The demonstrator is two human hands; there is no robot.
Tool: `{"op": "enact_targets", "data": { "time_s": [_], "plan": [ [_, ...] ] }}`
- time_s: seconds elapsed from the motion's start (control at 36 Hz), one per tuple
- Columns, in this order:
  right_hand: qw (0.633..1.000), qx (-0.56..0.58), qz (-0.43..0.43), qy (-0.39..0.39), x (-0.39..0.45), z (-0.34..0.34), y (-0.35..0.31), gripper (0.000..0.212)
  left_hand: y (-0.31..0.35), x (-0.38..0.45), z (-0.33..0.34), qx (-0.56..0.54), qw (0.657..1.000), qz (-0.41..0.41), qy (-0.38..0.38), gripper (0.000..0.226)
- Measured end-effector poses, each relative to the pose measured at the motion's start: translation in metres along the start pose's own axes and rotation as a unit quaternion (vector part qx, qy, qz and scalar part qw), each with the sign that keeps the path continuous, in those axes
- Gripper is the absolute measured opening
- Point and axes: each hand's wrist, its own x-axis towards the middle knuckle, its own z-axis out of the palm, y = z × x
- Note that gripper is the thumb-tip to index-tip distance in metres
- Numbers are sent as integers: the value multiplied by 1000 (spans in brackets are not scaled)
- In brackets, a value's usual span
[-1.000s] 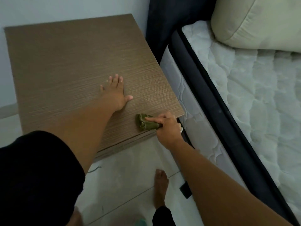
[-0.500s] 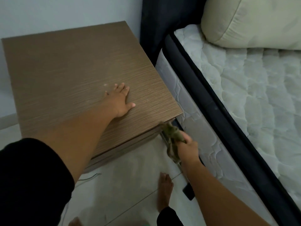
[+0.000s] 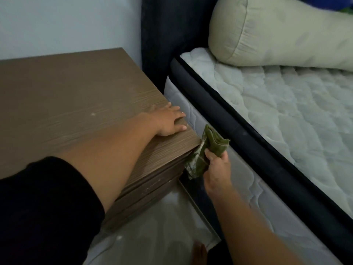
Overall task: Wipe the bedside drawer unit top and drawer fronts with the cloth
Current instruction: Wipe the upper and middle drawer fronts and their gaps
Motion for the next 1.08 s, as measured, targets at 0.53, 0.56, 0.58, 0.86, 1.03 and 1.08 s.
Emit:
{"op": "enact_targets", "data": {
  "time_s": [0.53, 0.56, 0.58, 0.86, 1.03, 1.08],
  "plan": [
    [974, 7, -223, -38, 17, -4, 41, 37, 10, 0, 17, 48, 995, -3, 82, 53],
    [972, 3, -232, -41, 16, -5, 43, 36, 8, -2, 19, 51, 994, -4, 92, 54],
    [970, -6, -239, -41, 14, -5, 44, 35, 7, -5, 21, 52, 994, -9, 98, 55],
    [966, -15, -255, 28, 9, 3, 52, 29, -14, -60, 33, 0, 991, -73, 108, 58],
    [964, -42, -260, 39, -11, 10, 72, 44, -40, -99, 46, -21, 985, -115, 124, 55],
    [963, -48, -263, 38, -23, 13, 77, 49, -48, -111, 48, -24, 983, -128, 129, 54]
  ]
}}
